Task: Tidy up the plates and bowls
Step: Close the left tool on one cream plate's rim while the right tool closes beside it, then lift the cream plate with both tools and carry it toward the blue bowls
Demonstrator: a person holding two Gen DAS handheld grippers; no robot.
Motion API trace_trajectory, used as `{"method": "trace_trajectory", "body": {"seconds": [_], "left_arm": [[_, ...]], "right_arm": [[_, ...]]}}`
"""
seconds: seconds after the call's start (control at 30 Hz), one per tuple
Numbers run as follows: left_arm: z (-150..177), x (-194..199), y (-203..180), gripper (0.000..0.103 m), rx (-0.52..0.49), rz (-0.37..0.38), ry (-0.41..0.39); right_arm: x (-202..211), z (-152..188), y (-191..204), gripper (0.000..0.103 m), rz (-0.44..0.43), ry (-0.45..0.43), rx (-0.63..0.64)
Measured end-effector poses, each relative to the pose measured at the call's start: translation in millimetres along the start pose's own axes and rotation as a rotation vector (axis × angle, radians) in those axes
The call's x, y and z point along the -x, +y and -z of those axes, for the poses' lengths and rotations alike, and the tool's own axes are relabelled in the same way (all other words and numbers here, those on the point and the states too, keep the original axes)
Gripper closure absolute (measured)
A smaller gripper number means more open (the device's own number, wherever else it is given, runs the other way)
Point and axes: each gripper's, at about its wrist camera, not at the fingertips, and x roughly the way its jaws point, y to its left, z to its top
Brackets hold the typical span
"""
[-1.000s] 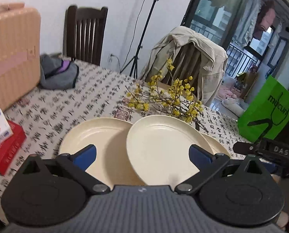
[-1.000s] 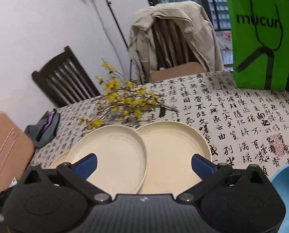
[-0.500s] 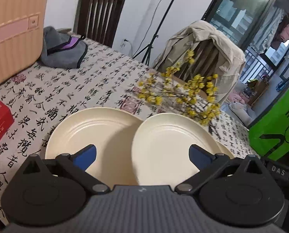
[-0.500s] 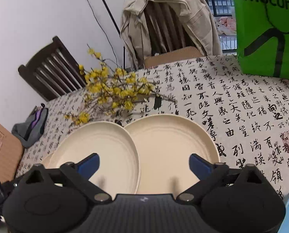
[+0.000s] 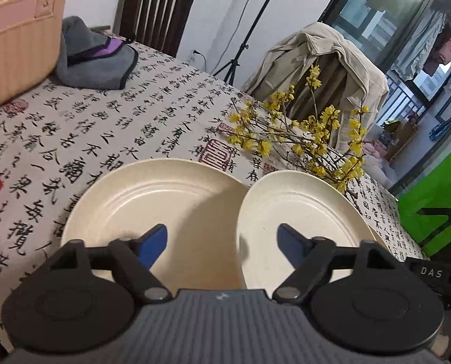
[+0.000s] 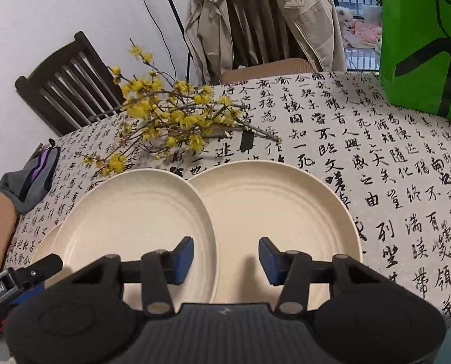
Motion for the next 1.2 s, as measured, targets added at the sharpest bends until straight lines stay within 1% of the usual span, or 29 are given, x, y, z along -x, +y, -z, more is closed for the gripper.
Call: {"method": "trace_trajectory", "body": {"seconds": [0.03,0.07,0.13,0.17,0.2,0.23,0.3,0.33,0.37,0.4,0.43,0.6,0.77,1.0,1.2], "left_arm": [[0,-1,0,0.027,-0.002,0.004,0.001],[1,-2,0,0.03,-0.004,0.011,0.001],[2,-3,-1,0.039,-0.011,0.021,0.005],[2,-4,-2,0.048,-0.016,0.025,0.007],[3,-4,-3,0.056,-0.018,0.028,0.009],[3,-5,-3,0.059,-0.019,0.035,0.012],[4,-6,-4,0.071,-0.022,0.051,0.016],[4,-6,-4,0.075,-0.025,0.054,0.014],[5,-5,-5,0.085,-0.032,0.058,0.009],[5,-5,-6,0.092,-0.039,0.058,0.004],[5,-4,-7,0.093,-0.045,0.052,-0.003],[7,-3,-12,0.095,-0.08,0.029,-0.02],[12,2,-19,0.095,-0.128,-0.019,-0.028],[15,9,-20,0.094,-0.143,-0.045,-0.024],[13,21,-20,0.094,-0.145,-0.063,-0.049]], "right_arm": [[-1,0,0,0.06,-0.001,0.003,-0.001],[-2,1,0,0.061,0.002,0.003,-0.002],[-3,1,-1,0.069,0.004,0.004,-0.002],[-4,1,-1,0.072,-0.001,0.006,-0.003],[-4,1,-1,0.074,-0.009,0.008,-0.004],[-4,1,-1,0.077,-0.016,0.01,-0.005],[-4,1,1,0.081,-0.019,0.009,0.002],[-4,1,2,0.083,-0.02,0.007,0.008],[-3,1,3,0.087,-0.022,0.005,0.014],[-2,1,3,0.089,-0.026,0.002,0.017],[-2,2,4,0.092,-0.029,-0.001,0.022],[0,5,11,0.093,-0.003,-0.02,0.094],[4,9,17,0.092,0.009,-0.026,0.148],[12,15,20,0.093,0.001,-0.04,0.182],[22,18,26,0.093,-0.019,-0.063,0.204]]}}
